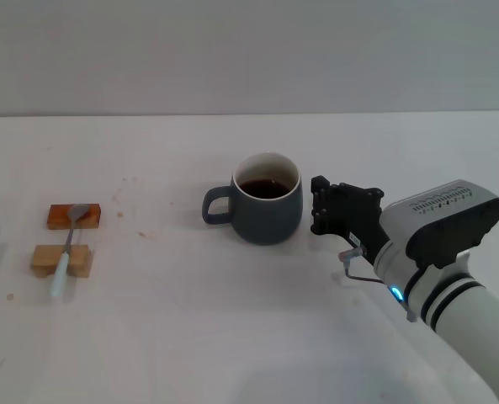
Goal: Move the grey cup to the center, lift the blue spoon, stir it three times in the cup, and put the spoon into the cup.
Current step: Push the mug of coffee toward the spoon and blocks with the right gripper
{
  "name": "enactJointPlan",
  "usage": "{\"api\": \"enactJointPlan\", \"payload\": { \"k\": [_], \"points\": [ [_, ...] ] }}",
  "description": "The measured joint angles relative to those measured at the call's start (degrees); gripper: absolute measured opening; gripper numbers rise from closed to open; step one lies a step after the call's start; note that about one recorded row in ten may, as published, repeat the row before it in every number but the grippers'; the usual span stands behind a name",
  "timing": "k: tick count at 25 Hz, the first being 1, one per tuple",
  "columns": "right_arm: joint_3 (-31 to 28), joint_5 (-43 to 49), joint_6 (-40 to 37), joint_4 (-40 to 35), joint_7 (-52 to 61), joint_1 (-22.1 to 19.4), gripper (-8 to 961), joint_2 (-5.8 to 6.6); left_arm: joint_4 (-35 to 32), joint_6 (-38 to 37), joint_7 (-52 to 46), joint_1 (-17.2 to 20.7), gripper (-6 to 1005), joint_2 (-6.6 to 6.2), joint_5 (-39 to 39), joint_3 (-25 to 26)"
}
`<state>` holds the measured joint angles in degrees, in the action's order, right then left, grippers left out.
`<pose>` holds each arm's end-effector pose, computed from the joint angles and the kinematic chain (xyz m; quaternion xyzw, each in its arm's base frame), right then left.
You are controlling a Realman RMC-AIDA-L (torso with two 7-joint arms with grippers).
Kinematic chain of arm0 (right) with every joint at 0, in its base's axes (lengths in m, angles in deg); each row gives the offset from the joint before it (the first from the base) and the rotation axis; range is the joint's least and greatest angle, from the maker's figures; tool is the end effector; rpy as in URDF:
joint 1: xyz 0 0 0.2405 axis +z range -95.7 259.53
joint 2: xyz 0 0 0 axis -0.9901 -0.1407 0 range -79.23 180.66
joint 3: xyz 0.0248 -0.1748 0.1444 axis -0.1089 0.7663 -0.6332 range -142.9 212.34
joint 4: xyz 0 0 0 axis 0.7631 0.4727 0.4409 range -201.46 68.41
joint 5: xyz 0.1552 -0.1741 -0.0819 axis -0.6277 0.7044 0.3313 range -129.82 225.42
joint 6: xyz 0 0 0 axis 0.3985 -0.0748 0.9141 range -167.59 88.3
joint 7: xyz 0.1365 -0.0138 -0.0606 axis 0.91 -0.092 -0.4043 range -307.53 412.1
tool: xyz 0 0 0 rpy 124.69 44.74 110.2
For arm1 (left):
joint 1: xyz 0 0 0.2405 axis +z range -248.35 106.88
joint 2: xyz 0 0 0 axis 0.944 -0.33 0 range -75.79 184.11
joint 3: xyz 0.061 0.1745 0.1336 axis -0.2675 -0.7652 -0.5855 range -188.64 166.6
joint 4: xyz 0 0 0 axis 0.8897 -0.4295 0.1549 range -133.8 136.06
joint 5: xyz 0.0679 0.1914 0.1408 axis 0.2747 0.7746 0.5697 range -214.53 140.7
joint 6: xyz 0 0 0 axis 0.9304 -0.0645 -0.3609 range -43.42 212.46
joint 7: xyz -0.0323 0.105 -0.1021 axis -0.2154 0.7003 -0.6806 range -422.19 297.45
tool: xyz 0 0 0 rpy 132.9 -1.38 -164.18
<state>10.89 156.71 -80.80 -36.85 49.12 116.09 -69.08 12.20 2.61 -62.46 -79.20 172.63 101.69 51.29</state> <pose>0.2203 0.3534 -0.1513 -0.8173 0.2841 0.2486 0.4353 -0.3866 0.2477 0.0272 -0.6035 -0.1852 -0.2574 0.7316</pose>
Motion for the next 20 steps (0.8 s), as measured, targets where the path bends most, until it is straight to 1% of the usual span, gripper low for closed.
{"api": "enactJointPlan", "payload": {
  "k": [12, 20],
  "points": [
    [0.5, 0.3, 1.6, 2.1, 0.0, 0.9, -1, -0.09, 0.0, 0.3, 0.0, -0.2, 729, -0.08, 0.0, 0.0],
    [0.6, 0.3, 1.2, 1.7, -0.1, 0.3, -1, -0.10, 0.0, 0.3, 0.0, 0.0, 724, -0.08, 0.0, 0.0]
  ]
}}
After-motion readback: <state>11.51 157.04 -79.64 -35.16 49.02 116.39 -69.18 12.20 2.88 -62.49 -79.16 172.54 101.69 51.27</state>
